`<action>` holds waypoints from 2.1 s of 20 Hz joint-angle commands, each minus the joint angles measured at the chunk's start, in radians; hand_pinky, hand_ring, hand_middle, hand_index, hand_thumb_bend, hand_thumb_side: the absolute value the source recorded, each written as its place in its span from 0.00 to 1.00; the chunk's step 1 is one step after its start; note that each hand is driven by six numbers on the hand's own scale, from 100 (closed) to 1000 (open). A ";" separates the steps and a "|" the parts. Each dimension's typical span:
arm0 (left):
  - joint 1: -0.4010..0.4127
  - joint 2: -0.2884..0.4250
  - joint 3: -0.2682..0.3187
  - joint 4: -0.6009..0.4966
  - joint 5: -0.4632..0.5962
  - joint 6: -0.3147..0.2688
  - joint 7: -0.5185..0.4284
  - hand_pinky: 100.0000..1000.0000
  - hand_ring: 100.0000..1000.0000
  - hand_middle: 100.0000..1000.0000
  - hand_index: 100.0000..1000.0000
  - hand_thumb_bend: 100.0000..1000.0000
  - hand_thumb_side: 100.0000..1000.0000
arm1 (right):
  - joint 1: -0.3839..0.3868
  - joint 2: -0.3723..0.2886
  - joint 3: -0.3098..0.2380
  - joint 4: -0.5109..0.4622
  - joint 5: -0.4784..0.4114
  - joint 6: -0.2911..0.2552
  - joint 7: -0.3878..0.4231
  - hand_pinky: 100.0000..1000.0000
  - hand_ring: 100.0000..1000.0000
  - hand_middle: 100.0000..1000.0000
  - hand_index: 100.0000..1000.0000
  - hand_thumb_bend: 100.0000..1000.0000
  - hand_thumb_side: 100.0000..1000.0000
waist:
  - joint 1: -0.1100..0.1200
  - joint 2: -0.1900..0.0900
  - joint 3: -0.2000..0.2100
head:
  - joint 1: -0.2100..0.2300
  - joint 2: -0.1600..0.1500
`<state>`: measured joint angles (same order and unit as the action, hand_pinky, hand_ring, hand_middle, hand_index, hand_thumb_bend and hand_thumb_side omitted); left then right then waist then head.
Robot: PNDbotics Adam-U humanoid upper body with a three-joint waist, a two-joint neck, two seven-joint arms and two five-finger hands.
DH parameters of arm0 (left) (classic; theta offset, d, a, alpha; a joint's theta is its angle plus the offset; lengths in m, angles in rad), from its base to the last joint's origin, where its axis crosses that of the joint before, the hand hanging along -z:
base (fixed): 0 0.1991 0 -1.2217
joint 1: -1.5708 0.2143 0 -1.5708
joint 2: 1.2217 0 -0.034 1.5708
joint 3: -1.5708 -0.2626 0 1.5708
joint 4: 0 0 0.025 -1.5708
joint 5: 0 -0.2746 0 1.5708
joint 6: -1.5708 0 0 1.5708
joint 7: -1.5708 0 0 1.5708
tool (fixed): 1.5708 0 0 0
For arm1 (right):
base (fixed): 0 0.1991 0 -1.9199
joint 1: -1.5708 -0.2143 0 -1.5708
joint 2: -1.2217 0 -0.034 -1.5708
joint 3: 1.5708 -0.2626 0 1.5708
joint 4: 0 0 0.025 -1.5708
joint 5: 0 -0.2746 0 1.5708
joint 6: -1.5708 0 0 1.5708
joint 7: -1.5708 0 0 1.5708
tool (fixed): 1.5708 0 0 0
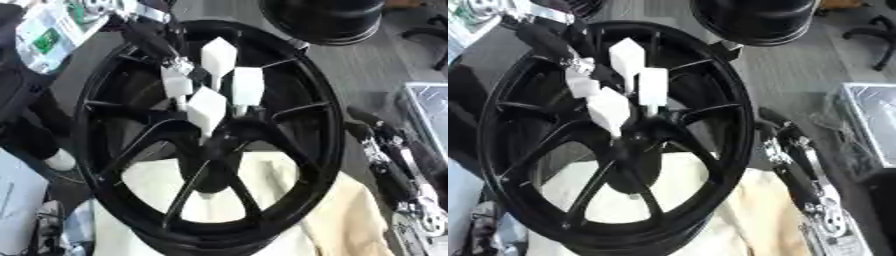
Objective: Pull the pin out of the wheel hub.
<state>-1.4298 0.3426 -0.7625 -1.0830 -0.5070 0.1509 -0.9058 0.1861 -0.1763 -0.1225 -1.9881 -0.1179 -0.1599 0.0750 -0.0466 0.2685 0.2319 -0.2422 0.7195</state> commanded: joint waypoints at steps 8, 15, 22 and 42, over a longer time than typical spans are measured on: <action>-0.001 0.035 -0.015 0.014 0.006 -0.039 -0.001 0.78 0.75 0.74 0.80 0.44 0.64 | 0.000 -0.001 0.000 -0.012 0.015 0.009 0.004 1.00 0.83 0.89 0.80 0.00 0.49 | 0.001 -0.015 0.001 | 0.002 0.004; -0.003 0.041 -0.009 -0.006 0.018 -0.033 -0.001 0.78 0.75 0.73 0.80 0.41 0.66 | 0.001 -0.002 0.002 -0.012 0.021 0.011 0.006 1.00 0.83 0.89 0.80 0.00 0.49 | 0.001 -0.014 0.001 | 0.002 0.003; -0.005 0.048 -0.006 -0.032 0.015 -0.018 -0.001 0.78 0.75 0.73 0.80 0.40 0.64 | 0.002 -0.002 0.004 -0.012 0.024 0.013 0.009 1.00 0.83 0.89 0.81 0.00 0.49 | 0.001 -0.014 0.002 | 0.002 0.001; -0.012 0.047 0.005 -0.091 0.061 0.037 -0.001 0.76 0.74 0.71 0.74 0.23 0.25 | 0.000 0.004 0.010 -0.012 0.044 0.023 0.018 1.00 0.83 0.90 0.81 0.00 0.49 | 0.001 -0.011 -0.003 | 0.003 0.000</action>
<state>-1.4162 0.3695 -0.7731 -1.1594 -0.4528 0.1789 -0.9063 0.1860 -0.1701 -0.1131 -1.9881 -0.0814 -0.1391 0.0936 -0.0469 0.2711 0.2302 -0.2394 0.7199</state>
